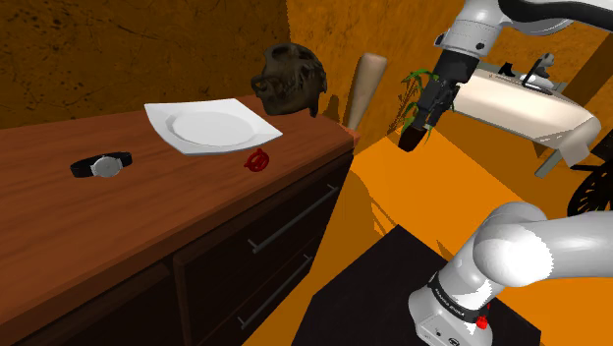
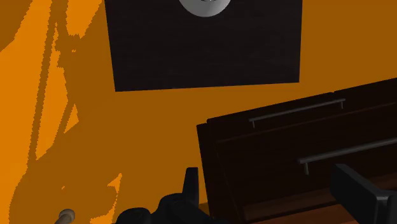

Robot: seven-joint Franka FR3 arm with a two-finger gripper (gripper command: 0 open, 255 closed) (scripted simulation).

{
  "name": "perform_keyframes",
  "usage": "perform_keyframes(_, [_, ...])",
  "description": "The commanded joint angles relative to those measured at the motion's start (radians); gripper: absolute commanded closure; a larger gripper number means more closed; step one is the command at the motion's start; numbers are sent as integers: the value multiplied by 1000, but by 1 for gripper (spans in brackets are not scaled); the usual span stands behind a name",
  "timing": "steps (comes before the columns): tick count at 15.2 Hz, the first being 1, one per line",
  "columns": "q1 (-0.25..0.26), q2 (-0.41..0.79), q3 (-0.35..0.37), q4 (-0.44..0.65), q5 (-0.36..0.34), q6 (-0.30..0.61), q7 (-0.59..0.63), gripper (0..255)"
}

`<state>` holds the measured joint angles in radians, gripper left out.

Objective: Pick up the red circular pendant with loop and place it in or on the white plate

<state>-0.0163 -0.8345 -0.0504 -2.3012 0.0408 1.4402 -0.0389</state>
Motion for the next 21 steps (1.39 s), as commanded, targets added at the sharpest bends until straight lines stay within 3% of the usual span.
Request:
perform_keyframes(1, [0, 0, 0, 0, 0, 0, 0, 0])
perform_keyframes(11, [89, 166, 145, 24, 170, 161, 115, 0])
perform_keyframes(21, [165, 395, 282, 149, 283, 313, 213, 0])
